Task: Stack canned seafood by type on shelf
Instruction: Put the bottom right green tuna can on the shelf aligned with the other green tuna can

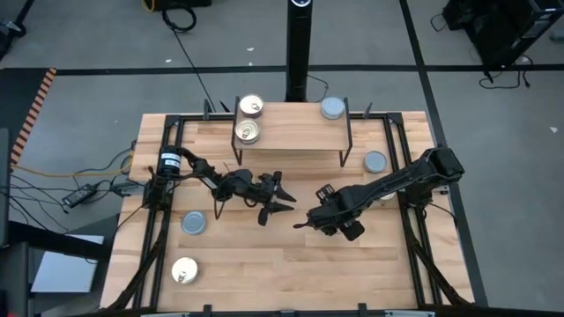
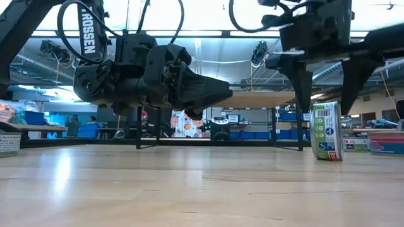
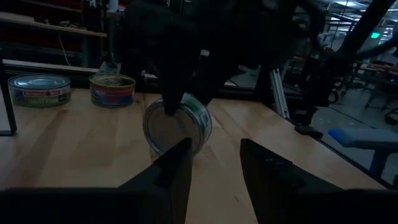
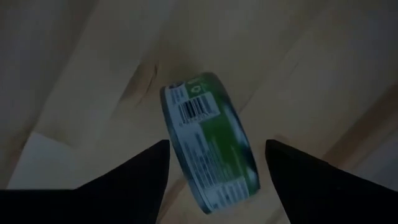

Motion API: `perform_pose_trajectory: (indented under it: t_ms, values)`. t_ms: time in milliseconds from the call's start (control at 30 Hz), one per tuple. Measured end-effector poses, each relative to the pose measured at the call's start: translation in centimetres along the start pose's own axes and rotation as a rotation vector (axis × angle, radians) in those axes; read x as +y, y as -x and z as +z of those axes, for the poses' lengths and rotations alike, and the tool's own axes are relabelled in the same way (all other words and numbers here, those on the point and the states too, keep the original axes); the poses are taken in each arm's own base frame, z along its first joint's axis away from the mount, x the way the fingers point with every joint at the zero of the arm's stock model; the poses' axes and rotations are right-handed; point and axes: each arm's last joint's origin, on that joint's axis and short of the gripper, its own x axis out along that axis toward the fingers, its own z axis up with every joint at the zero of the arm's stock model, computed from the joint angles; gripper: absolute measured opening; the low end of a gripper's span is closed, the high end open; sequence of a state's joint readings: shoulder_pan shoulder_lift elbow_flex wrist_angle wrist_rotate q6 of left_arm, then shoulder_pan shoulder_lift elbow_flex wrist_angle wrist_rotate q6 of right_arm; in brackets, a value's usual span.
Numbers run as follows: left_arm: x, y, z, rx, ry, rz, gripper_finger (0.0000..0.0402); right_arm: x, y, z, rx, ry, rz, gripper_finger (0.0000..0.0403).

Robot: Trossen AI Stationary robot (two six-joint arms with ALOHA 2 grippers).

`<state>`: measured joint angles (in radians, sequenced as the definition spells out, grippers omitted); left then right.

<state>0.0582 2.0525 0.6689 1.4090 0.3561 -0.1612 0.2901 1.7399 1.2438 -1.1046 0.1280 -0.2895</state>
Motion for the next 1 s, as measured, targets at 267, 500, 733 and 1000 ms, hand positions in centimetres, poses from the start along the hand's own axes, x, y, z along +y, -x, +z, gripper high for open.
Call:
perform_pose_trajectory:
  t_ms: [267, 500, 733, 1000]
  values:
    - [0.0, 0.0, 0.0, 0.005, 0.002, 0.001, 0.0142, 0.1, -1.2, 0.5, 0.035, 0.008, 0.032, 0.019]
    - [0.0, 0.0, -0.1, 0.012, 0.005, 0.002, 0.0142, 0.1, -0.7, 0.5, -0.003, -0.06, 0.017, 0.0147]
    - [0.0, 0.0, -0.1, 0.005, 0.002, 0.001, 0.0142, -0.5, 1.9, -0.5, -0.093, -0.278, -0.107, 0.0147]
    - [-0.1, 0.0, 0.4, -0.04, -0.012, -0.025, 0.0142, -3.1, 7.3, -4.5, -0.319, -0.647, -0.332, 0.0147]
